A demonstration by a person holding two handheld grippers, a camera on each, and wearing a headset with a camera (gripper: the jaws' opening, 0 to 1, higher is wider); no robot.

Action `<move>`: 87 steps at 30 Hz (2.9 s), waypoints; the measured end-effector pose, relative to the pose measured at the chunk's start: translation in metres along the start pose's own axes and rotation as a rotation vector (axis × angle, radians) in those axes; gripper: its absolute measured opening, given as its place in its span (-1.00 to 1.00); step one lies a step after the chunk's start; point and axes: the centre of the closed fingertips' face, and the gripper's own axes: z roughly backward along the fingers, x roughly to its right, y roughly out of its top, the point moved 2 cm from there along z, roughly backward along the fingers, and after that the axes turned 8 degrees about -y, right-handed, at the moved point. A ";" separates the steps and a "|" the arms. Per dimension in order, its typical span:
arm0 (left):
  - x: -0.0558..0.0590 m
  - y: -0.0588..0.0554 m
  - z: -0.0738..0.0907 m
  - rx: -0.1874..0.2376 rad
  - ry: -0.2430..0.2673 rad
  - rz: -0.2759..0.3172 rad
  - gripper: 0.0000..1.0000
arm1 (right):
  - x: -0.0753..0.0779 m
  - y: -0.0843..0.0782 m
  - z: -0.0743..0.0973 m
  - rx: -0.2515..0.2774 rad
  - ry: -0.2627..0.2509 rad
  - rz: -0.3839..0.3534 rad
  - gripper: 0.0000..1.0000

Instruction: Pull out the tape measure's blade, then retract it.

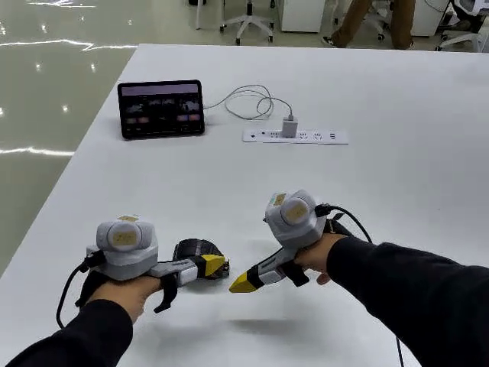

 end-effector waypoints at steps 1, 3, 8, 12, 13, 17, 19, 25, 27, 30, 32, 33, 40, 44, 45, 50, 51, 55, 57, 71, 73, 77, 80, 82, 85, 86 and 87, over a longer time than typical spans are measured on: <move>-0.003 -0.001 0.001 -0.003 0.003 -0.006 0.77 | 0.001 0.000 0.004 0.007 -0.006 -0.008 1.00; -0.005 -0.002 0.003 -0.007 -0.009 0.006 0.82 | 0.001 0.000 0.010 0.023 -0.010 -0.030 1.00; -0.001 -0.007 0.008 -0.019 -0.032 0.006 0.99 | 0.000 -0.001 0.026 0.056 -0.033 -0.040 1.00; 0.001 -0.010 0.015 -0.029 -0.048 -0.003 1.00 | 0.002 -0.007 0.037 0.071 -0.051 -0.058 1.00; 0.001 -0.010 0.017 -0.031 -0.052 -0.010 1.00 | 0.004 -0.011 0.040 0.067 -0.061 -0.069 1.00; 0.000 -0.013 0.022 -0.035 -0.065 -0.020 1.00 | 0.011 -0.021 0.052 0.080 -0.093 -0.095 1.00; -0.003 -0.013 0.025 -0.036 -0.070 -0.023 1.00 | 0.013 -0.026 0.058 0.083 -0.106 -0.112 1.00; -0.004 -0.012 0.036 -0.031 -0.104 -0.030 1.00 | 0.022 -0.042 0.078 0.097 -0.157 -0.162 1.00; -0.004 -0.013 0.040 -0.035 -0.106 -0.039 1.00 | 0.025 -0.047 0.085 0.100 -0.176 -0.171 1.00; -0.007 -0.015 0.045 -0.038 -0.109 -0.045 1.00 | 0.027 -0.055 0.097 0.115 -0.202 -0.188 1.00; -0.006 -0.015 0.048 -0.033 -0.115 -0.053 1.00 | 0.028 -0.061 0.102 0.118 -0.217 -0.202 1.00; -0.005 -0.016 0.050 -0.032 -0.119 -0.060 1.00 | 0.028 -0.066 0.105 0.119 -0.223 -0.223 1.00; -0.007 -0.030 0.061 -0.069 -0.129 -0.082 1.00 | 0.027 -0.082 0.127 0.146 -0.270 -0.272 1.00; -0.009 -0.026 0.067 -0.056 -0.129 -0.073 1.00 | 0.029 -0.093 0.136 0.134 -0.296 -0.268 1.00; -0.010 -0.025 0.068 -0.052 -0.127 -0.075 1.00 | 0.030 -0.095 0.137 0.132 -0.299 -0.267 1.00; -0.013 -0.020 0.075 -0.039 -0.122 -0.084 1.00 | 0.031 -0.111 0.149 0.111 -0.317 -0.279 1.00; -0.013 -0.020 0.075 -0.040 -0.125 -0.082 1.00 | 0.031 -0.112 0.150 0.107 -0.318 -0.278 1.00; -0.010 -0.022 0.078 -0.042 -0.137 -0.079 1.00 | 0.033 -0.119 0.164 0.110 -0.338 -0.287 1.00; -0.011 -0.024 0.080 -0.047 -0.135 -0.082 1.00 | 0.035 -0.123 0.173 0.124 -0.357 -0.298 1.00; -0.021 -0.036 0.094 -0.073 -0.104 -0.087 1.00 | 0.028 -0.159 0.208 0.106 -0.393 -0.292 1.00; -0.020 -0.035 0.097 -0.068 -0.106 -0.091 1.00 | 0.030 -0.161 0.212 0.108 -0.398 -0.296 1.00; -0.021 -0.036 0.102 -0.068 -0.103 -0.092 1.00 | 0.032 -0.167 0.218 0.094 -0.403 -0.302 1.00; -0.025 -0.039 0.104 -0.077 -0.088 -0.092 1.00 | 0.031 -0.171 0.221 0.084 -0.401 -0.296 1.00; -0.027 -0.040 0.105 -0.081 -0.086 -0.092 1.00 | 0.031 -0.173 0.223 0.080 -0.403 -0.295 1.00; -0.026 -0.042 0.106 -0.090 -0.089 -0.088 1.00 | 0.033 -0.179 0.225 0.076 -0.402 -0.304 1.00; -0.026 -0.043 0.107 -0.092 -0.089 -0.088 1.00 | 0.032 -0.179 0.226 0.076 -0.403 -0.305 1.00; -0.026 -0.043 0.107 -0.092 -0.089 -0.088 1.00 | 0.031 -0.179 0.227 0.076 -0.403 -0.306 1.00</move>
